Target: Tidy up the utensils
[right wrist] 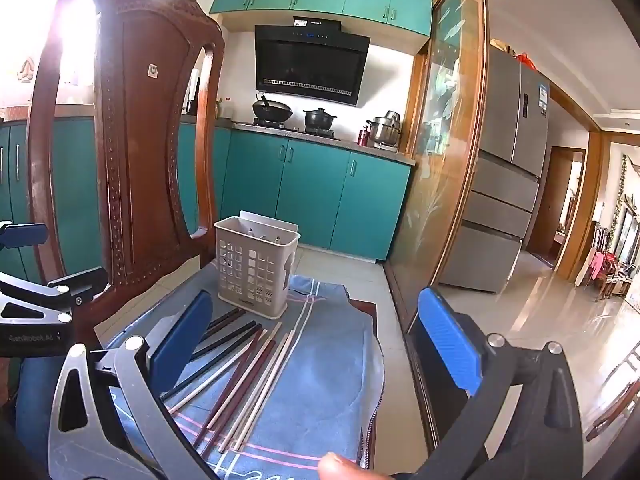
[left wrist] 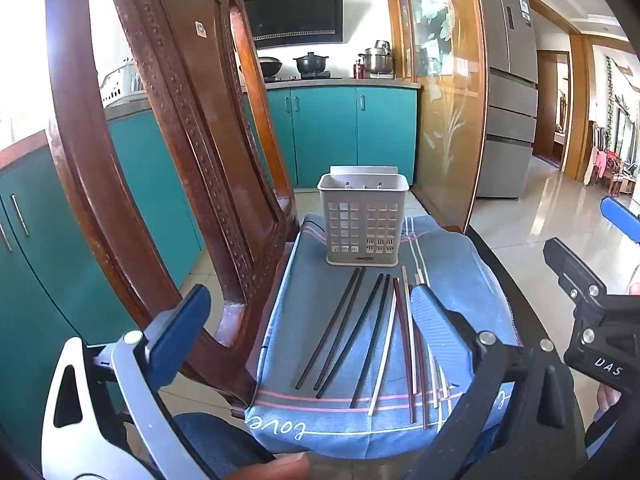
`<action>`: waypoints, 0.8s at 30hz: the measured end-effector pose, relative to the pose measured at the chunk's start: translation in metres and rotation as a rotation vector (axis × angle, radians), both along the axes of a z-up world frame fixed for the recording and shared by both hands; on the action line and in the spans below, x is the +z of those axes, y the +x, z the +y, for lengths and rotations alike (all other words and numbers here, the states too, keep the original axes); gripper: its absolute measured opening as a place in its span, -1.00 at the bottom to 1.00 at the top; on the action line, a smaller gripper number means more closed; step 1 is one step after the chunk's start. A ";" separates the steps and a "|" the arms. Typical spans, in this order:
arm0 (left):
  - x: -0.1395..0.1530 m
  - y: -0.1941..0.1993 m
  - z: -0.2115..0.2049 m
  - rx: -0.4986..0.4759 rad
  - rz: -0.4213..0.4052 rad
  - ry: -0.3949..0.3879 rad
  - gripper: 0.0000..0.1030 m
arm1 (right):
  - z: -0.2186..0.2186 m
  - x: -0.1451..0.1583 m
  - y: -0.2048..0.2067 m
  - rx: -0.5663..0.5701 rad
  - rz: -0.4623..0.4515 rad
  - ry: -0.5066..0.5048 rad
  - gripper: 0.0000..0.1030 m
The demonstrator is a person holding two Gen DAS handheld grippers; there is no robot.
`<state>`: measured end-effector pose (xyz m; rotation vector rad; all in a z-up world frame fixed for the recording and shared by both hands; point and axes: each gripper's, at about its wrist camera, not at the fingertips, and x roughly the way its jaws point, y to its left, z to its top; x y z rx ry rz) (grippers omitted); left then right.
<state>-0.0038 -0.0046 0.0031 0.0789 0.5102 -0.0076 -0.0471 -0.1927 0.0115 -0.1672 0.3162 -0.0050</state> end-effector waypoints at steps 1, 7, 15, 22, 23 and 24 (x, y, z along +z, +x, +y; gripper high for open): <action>0.001 0.000 0.000 0.001 -0.003 0.004 0.93 | -0.001 -0.001 0.001 0.001 -0.002 0.002 0.95; 0.002 -0.002 -0.001 -0.001 -0.016 0.008 0.93 | 0.000 0.000 -0.001 0.004 -0.007 0.003 0.95; 0.003 -0.004 -0.001 -0.007 -0.028 0.011 0.93 | 0.000 0.002 -0.006 0.011 -0.029 0.003 0.95; 0.003 -0.005 -0.001 -0.010 -0.033 0.015 0.93 | 0.000 0.002 -0.007 0.011 -0.031 0.001 0.95; 0.003 -0.006 -0.001 -0.010 -0.033 0.016 0.93 | 0.000 0.003 -0.007 0.010 -0.031 -0.001 0.95; 0.003 -0.006 -0.001 -0.010 -0.033 0.016 0.93 | 0.000 0.003 -0.007 0.012 -0.032 -0.002 0.95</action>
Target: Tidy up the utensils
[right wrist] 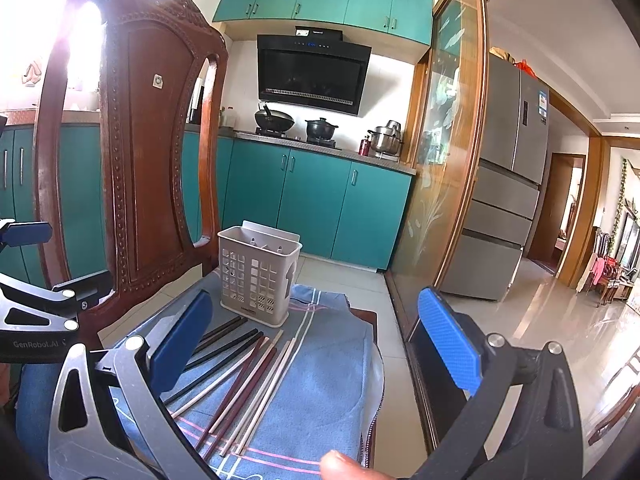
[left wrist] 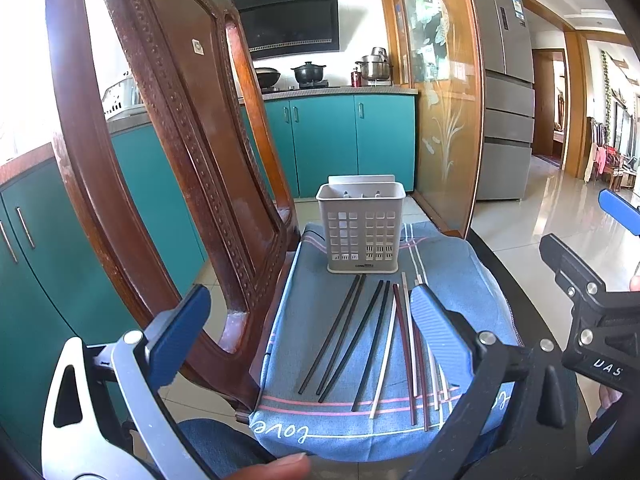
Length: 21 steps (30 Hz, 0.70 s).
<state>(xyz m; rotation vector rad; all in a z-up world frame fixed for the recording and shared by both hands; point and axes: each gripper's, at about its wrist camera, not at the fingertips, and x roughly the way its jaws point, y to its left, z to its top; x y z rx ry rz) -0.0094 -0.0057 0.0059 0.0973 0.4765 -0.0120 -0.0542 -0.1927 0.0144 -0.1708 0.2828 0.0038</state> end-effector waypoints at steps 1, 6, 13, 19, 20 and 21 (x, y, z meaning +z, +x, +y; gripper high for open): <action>0.000 0.000 0.000 0.000 -0.001 -0.001 0.93 | 0.000 0.000 0.000 0.001 -0.001 -0.001 0.95; -0.002 0.001 -0.001 -0.006 0.004 -0.002 0.93 | 0.000 0.001 -0.002 0.006 -0.013 0.005 0.95; 0.002 -0.002 0.001 0.000 -0.006 0.003 0.93 | 0.004 0.002 -0.004 0.022 -0.024 0.001 0.95; 0.002 -0.004 0.001 -0.004 -0.009 0.002 0.93 | 0.005 0.003 -0.006 0.022 -0.029 -0.005 0.95; 0.002 -0.004 0.001 -0.006 -0.012 0.002 0.93 | 0.005 0.004 -0.006 0.023 -0.031 -0.003 0.95; 0.003 -0.005 0.001 -0.006 -0.015 0.002 0.93 | 0.005 0.004 -0.007 0.023 -0.032 -0.003 0.95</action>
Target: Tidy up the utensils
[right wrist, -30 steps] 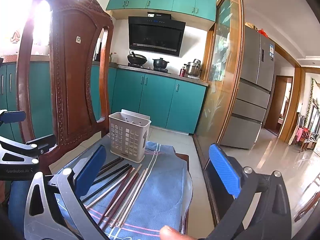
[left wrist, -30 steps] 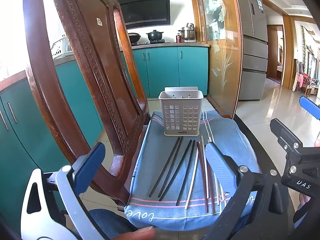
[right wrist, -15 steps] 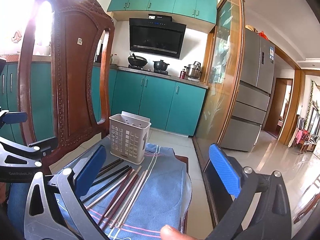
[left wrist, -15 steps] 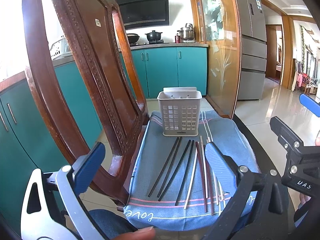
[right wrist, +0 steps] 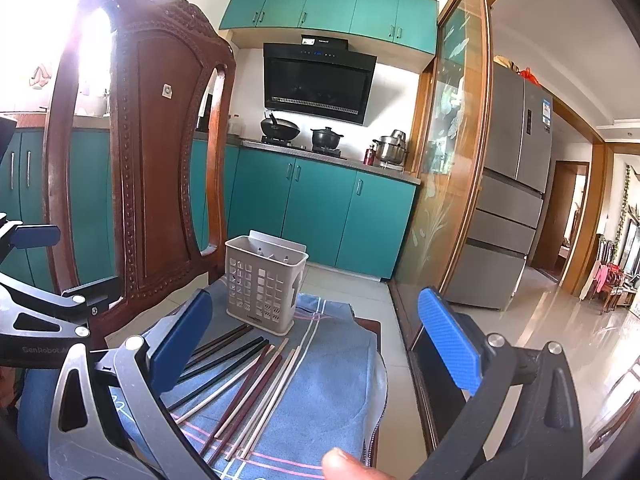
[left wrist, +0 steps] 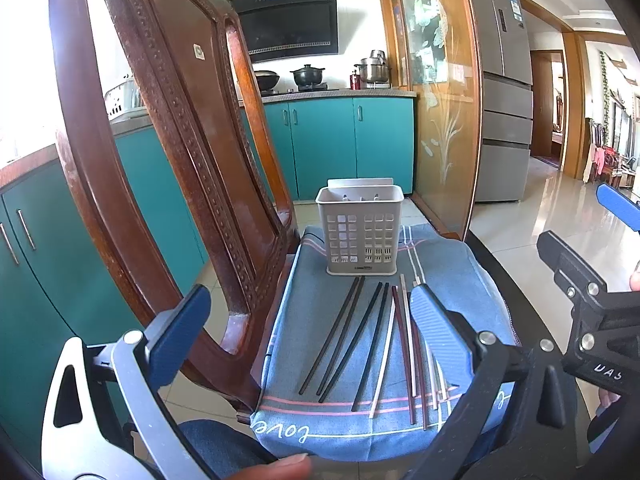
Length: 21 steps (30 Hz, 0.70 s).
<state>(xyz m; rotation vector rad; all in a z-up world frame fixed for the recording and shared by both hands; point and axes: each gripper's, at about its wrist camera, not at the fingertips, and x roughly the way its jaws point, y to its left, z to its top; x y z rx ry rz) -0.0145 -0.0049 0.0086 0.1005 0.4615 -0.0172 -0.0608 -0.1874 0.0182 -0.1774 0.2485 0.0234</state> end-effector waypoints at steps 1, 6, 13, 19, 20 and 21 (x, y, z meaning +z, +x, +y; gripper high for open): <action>0.000 -0.001 -0.001 -0.001 -0.002 0.000 0.93 | 0.000 0.000 0.000 0.000 -0.002 0.000 0.95; 0.000 -0.002 0.000 -0.005 -0.001 -0.007 0.93 | 0.001 -0.001 -0.002 0.005 -0.007 -0.001 0.95; -0.001 -0.004 0.000 -0.005 0.001 -0.007 0.93 | 0.002 -0.001 -0.003 0.009 -0.007 -0.012 0.95; 0.000 -0.005 0.000 -0.006 0.000 -0.009 0.93 | 0.003 -0.001 -0.004 0.009 -0.011 -0.014 0.95; 0.000 -0.005 0.000 -0.006 0.000 -0.007 0.93 | 0.002 -0.001 -0.004 0.009 -0.011 -0.013 0.95; -0.001 -0.005 0.000 -0.006 0.000 -0.007 0.93 | 0.002 -0.001 -0.004 0.009 -0.010 -0.012 0.95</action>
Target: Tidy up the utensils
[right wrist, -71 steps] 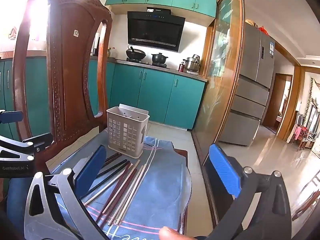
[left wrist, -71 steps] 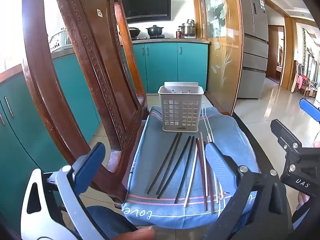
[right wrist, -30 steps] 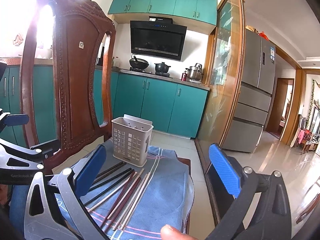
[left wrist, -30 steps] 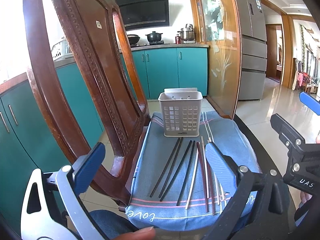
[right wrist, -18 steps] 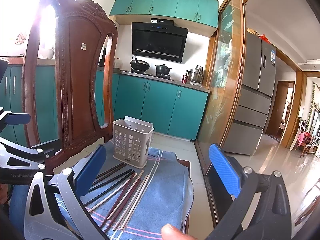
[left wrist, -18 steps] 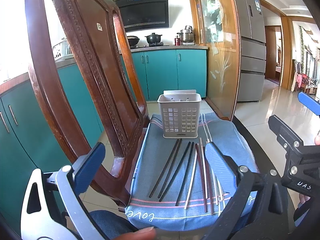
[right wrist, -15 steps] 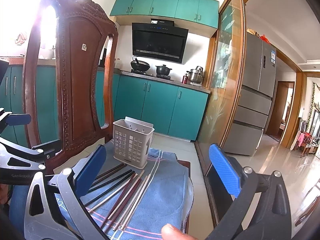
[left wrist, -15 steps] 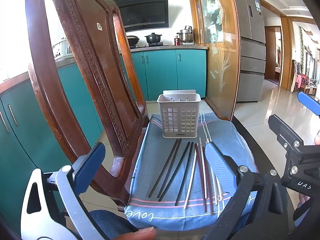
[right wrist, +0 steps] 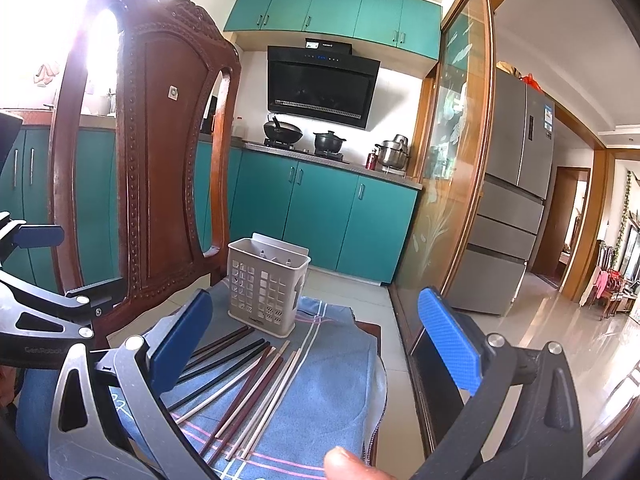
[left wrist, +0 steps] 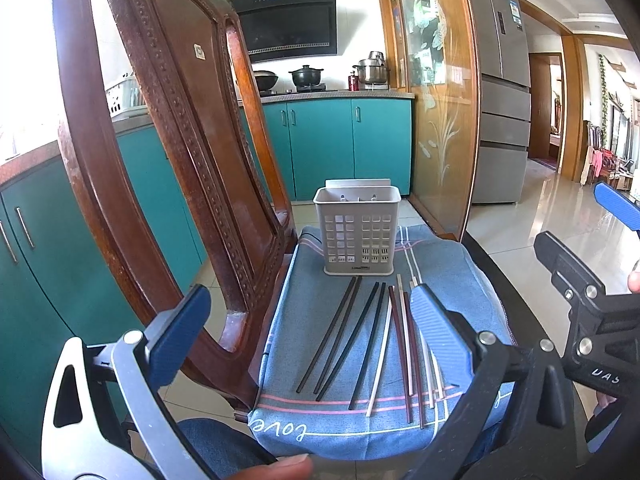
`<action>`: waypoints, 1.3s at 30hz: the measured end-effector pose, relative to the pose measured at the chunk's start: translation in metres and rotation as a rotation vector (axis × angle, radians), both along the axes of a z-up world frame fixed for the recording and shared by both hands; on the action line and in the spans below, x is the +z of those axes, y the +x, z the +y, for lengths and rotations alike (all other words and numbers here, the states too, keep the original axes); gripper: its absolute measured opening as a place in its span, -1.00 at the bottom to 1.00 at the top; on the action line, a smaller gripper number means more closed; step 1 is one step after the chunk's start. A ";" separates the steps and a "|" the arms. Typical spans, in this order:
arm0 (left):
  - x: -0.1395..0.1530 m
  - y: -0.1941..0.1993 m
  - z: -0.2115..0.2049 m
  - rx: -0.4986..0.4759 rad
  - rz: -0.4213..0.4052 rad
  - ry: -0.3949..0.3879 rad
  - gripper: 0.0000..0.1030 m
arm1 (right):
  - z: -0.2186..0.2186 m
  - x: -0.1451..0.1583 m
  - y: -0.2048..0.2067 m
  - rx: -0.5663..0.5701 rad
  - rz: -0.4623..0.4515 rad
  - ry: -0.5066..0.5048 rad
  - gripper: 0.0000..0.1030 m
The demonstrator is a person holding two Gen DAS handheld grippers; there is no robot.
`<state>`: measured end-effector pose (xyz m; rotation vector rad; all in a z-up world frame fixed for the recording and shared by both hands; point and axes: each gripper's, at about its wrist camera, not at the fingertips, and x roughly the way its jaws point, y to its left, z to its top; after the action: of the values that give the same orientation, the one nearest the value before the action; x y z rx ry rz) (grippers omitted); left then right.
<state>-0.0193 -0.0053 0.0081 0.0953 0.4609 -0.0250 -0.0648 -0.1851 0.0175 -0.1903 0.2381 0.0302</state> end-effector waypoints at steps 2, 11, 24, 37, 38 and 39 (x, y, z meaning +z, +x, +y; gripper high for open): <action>-0.001 0.000 -0.001 -0.002 0.001 -0.001 0.93 | 0.000 0.000 0.000 -0.001 0.004 0.001 0.95; -0.003 0.003 -0.003 -0.003 0.016 -0.005 0.93 | -0.001 -0.002 0.002 -0.001 0.011 -0.003 0.95; -0.016 0.010 -0.010 0.001 0.076 0.032 0.93 | -0.003 -0.035 0.041 -0.047 0.230 -0.074 0.95; -0.082 0.042 -0.021 -0.043 0.313 0.102 0.93 | -0.021 -0.115 0.093 -0.134 0.517 -0.018 0.33; -0.085 0.043 -0.020 -0.039 0.319 0.111 0.93 | -0.022 -0.120 0.097 -0.131 0.539 0.006 0.18; -0.088 0.045 -0.019 -0.035 0.327 0.118 0.92 | -0.023 -0.123 0.100 -0.131 0.552 0.018 0.12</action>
<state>0.0257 -0.0240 -0.0798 0.2166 0.7872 -0.0479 0.0347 -0.2078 -0.1058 -0.1453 0.8000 -0.0461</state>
